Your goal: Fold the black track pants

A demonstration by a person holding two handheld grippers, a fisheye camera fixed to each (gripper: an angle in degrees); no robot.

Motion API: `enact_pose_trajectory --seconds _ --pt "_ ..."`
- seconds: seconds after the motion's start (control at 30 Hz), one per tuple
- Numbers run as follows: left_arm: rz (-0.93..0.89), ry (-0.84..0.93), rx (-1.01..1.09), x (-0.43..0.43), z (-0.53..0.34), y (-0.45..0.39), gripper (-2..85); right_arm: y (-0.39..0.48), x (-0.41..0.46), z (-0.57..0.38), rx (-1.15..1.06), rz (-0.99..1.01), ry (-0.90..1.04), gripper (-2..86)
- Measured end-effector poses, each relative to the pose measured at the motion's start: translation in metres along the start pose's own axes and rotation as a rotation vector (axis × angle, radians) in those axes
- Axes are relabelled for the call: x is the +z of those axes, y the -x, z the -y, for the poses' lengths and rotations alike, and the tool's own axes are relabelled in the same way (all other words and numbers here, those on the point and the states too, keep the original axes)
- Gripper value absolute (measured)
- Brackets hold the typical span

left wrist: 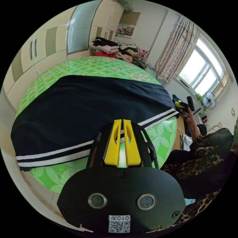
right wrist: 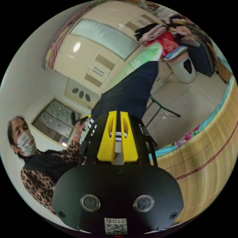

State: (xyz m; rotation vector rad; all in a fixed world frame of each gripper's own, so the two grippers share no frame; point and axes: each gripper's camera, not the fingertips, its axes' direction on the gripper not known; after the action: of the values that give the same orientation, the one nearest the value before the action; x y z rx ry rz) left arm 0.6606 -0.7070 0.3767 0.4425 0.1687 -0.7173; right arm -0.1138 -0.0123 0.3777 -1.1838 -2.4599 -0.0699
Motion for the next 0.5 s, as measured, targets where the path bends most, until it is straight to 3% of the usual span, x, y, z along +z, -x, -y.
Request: enact_pose_trajectory --seconds 0.17,0.4,0.5 --pt "0.014 -0.024 0.087 -0.002 0.037 -0.046 0.1 -0.087 -0.045 0.004 0.210 0.223 -0.193 12.3" --pt "0.044 0.023 0.152 0.019 0.085 -0.100 0.2 -0.114 -0.054 0.067 0.176 0.298 -0.194 12.4" --pt "0.053 0.051 0.155 0.029 0.100 -0.114 0.2 -0.109 -0.058 0.090 0.136 0.281 -0.148 8.5"
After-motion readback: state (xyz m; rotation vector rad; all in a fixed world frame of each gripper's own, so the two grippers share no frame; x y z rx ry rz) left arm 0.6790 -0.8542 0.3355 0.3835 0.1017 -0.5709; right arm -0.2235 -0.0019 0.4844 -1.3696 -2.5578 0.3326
